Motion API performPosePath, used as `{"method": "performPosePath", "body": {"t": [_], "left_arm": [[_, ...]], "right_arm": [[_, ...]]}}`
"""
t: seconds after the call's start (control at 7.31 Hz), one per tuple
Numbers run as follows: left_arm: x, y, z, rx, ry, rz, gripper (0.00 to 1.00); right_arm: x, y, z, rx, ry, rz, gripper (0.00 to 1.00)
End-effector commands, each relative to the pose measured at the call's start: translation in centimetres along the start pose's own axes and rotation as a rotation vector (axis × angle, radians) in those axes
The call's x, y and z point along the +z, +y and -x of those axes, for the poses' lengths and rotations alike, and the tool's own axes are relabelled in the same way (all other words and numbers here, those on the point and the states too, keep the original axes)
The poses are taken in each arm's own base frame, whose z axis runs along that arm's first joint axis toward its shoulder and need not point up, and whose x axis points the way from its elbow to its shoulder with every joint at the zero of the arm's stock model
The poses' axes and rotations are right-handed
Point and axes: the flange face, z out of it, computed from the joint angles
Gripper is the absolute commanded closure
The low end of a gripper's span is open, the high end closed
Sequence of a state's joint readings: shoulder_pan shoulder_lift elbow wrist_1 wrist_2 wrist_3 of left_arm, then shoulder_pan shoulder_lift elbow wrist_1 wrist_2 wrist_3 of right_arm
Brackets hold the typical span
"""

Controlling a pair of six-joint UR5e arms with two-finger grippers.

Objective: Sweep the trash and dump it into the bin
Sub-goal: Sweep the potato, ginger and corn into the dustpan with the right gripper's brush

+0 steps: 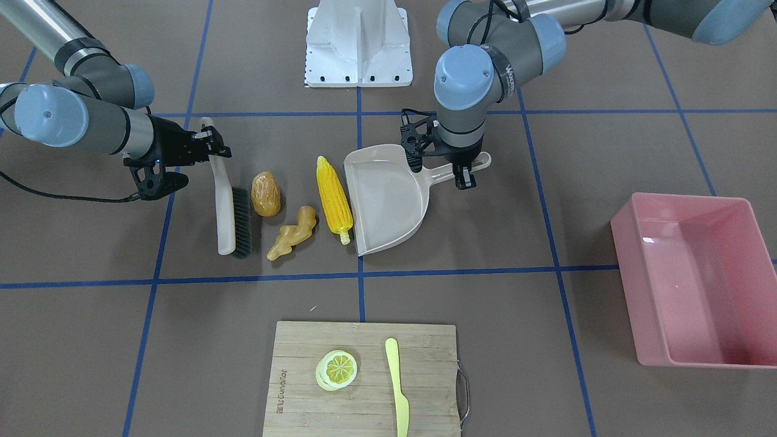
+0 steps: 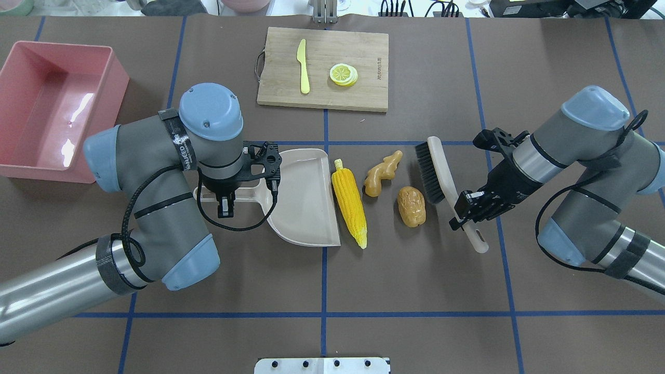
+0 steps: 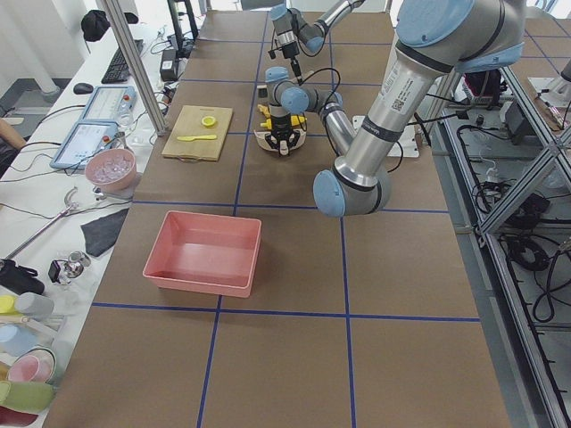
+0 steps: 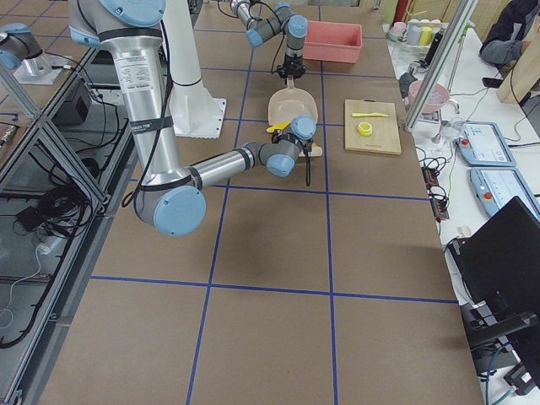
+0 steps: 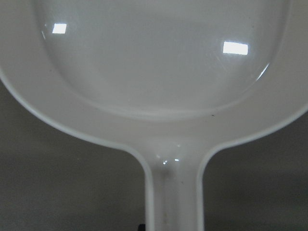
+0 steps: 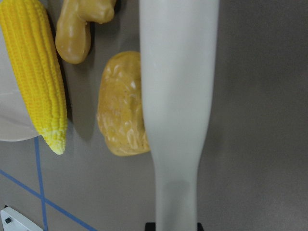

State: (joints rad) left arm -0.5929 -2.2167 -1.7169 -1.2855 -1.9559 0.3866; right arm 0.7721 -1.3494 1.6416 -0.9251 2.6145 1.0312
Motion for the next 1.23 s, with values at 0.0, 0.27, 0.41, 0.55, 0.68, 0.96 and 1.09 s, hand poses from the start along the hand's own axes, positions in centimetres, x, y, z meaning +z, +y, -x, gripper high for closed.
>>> {"method": "performPosePath", "body": {"t": [0.0,0.27,0.41,0.55,0.68,0.96,1.09], "left_arm": [[0.0,0.0,0.0,0.000,0.001,0.001,1.00],[0.1,0.0,0.0,0.000,0.001,0.001,1.00],[0.1,0.0,0.0,0.000,0.001,0.001,1.00],[0.2,0.0,0.0,0.000,0.003,0.001,1.00],[0.2,0.1,0.0,-0.001,0.002,0.003,1.00],[0.4,0.0,0.0,0.000,0.004,0.004,1.00],[0.3,0.1,0.0,0.000,0.004,0.004,1.00]], "right_arm": [[0.5,0.4,0.4,0.048,-0.006,0.019,1.00],[0.5,1.1,0.6,0.081,-0.020,0.043,1.00],[0.2,1.6,1.4,0.103,-0.031,0.051,1.00],[0.1,1.8,1.4,0.107,-0.033,0.053,1.00],[0.7,2.1,1.5,0.124,-0.030,0.063,1.00],[2.2,2.7,1.3,0.101,-0.038,0.074,1.00],[3.6,3.1,1.0,0.101,-0.044,0.086,1.00]]}}
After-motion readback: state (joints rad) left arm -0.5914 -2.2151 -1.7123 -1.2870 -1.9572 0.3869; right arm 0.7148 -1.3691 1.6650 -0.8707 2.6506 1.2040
